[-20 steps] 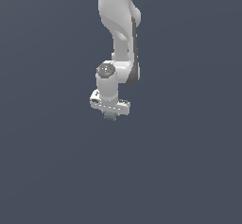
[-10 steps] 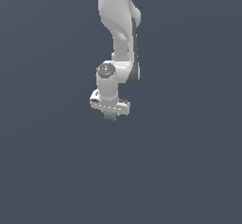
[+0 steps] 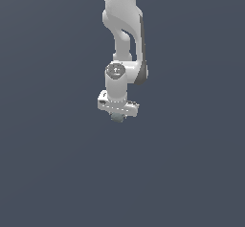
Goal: Pick up the object and move it to a goal position.
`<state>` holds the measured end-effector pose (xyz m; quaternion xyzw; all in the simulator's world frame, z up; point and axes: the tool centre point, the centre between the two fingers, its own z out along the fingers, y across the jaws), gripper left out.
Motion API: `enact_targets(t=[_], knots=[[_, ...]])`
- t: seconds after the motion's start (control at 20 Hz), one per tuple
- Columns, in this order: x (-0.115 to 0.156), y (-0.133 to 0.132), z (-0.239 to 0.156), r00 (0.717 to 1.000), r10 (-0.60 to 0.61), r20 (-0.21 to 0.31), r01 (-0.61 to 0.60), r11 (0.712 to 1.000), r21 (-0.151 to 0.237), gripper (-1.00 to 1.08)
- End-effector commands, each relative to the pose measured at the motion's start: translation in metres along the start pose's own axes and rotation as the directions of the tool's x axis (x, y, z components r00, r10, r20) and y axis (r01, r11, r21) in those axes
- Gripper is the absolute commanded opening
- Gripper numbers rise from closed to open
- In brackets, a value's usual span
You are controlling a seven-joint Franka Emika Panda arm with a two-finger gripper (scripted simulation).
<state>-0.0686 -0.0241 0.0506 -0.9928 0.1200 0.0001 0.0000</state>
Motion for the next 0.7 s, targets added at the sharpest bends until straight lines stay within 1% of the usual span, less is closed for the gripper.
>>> enact_targets(t=[0.0, 0.2, 0.35, 0.5, 0.65], knots=[[-0.002, -0.018, -0.003, 1.000, -0.001, 0.000, 0.001, 1.000, 0.000, -1.00], [-0.005, -0.049, -0.008, 1.000, -0.001, 0.000, 0.001, 1.000, 0.000, -1.00], [-0.006, -0.065, -0.011, 1.000, -0.001, 0.000, 0.001, 1.000, 0.000, -1.00], [-0.007, -0.074, -0.013, 1.000, -0.001, 0.000, 0.001, 1.000, 0.000, -1.00], [-0.007, -0.078, -0.013, 1.000, -0.001, 0.000, 0.001, 1.000, 0.000, -1.00]])
